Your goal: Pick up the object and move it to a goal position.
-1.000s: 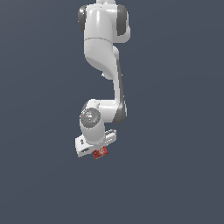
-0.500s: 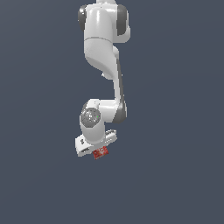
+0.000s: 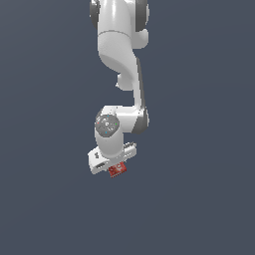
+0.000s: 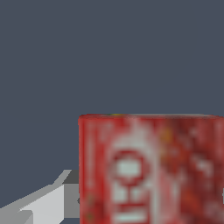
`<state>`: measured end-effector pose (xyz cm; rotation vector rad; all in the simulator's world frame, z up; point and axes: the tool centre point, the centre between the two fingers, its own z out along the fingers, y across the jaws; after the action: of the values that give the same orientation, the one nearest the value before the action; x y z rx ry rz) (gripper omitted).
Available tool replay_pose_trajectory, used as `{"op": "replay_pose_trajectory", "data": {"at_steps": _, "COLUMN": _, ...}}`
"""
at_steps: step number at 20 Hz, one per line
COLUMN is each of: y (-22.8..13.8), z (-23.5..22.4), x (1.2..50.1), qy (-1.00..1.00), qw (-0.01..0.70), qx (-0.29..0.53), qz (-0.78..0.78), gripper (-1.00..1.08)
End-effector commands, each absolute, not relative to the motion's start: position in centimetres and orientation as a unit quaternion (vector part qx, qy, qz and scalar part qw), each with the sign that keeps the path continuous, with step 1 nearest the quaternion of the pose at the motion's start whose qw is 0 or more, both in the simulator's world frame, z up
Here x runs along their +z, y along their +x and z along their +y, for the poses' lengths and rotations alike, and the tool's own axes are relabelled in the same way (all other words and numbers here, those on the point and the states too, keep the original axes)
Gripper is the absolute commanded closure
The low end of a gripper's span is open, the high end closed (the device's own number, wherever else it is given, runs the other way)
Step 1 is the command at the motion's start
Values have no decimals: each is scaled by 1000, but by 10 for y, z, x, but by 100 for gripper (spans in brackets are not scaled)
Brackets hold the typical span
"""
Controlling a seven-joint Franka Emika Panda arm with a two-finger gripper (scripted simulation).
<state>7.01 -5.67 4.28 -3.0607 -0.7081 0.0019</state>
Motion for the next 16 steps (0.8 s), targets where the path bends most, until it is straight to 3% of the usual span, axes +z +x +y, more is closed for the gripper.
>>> {"op": "replay_pose_trajectory", "data": {"at_steps": 1, "y": 66, "z": -49, "x": 57, "qy": -974, "qw": 0, "qx": 0, "qz": -226, "gripper": 108}}
{"op": "replay_pose_trajectory", "data": {"at_steps": 16, "y": 21, "z": 27, "x": 193, "qy": -974, "qw": -1, "qx": 0, "qz": -226, "gripper": 108}}
